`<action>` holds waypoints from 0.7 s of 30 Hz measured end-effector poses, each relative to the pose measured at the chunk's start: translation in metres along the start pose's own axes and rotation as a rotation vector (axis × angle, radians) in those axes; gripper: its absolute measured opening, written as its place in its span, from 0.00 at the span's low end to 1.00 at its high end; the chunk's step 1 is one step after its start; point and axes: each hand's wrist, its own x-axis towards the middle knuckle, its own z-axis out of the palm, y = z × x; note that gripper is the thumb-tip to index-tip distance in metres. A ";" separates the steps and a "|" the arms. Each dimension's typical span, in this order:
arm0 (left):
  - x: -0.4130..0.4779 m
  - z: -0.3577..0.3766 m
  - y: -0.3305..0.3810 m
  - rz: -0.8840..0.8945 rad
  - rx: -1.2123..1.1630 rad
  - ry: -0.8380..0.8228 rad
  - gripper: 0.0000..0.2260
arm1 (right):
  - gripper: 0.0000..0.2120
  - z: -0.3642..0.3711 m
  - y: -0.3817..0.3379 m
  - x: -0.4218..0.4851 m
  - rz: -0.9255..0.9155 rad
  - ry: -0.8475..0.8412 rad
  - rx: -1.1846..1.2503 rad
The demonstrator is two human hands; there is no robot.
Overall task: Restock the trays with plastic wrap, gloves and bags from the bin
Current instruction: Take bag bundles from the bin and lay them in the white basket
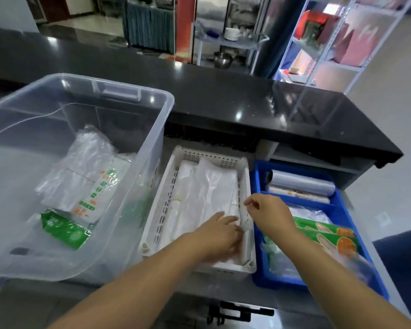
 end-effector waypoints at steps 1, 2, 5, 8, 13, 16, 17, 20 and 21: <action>0.001 -0.003 -0.002 0.046 0.063 0.022 0.17 | 0.08 0.000 0.001 -0.005 0.016 -0.003 -0.014; 0.003 -0.006 -0.004 0.088 0.124 0.049 0.15 | 0.07 0.001 0.002 -0.011 0.033 -0.008 -0.030; 0.004 -0.011 -0.011 0.120 0.207 0.111 0.13 | 0.03 0.006 0.003 -0.028 0.058 0.005 -0.017; 0.001 -0.012 -0.019 0.069 0.176 0.127 0.10 | 0.04 0.014 0.001 -0.044 0.044 -0.024 0.028; -0.003 -0.010 -0.024 -0.009 0.051 0.147 0.05 | 0.08 0.030 -0.009 -0.057 -0.134 -0.053 -0.258; -0.005 -0.012 -0.029 -0.068 0.002 0.193 0.07 | 0.13 0.039 -0.016 -0.053 -0.233 -0.098 -0.506; -0.006 -0.012 -0.031 -0.092 -0.021 0.206 0.08 | 0.12 0.042 -0.019 -0.051 -0.249 -0.155 -0.569; -0.012 -0.011 -0.034 -0.184 -0.135 0.235 0.08 | 0.10 0.048 -0.023 -0.044 -0.277 -0.325 -0.662; -0.014 -0.010 -0.034 -0.210 -0.174 0.244 0.08 | 0.11 0.047 -0.022 -0.041 -0.269 -0.349 -0.646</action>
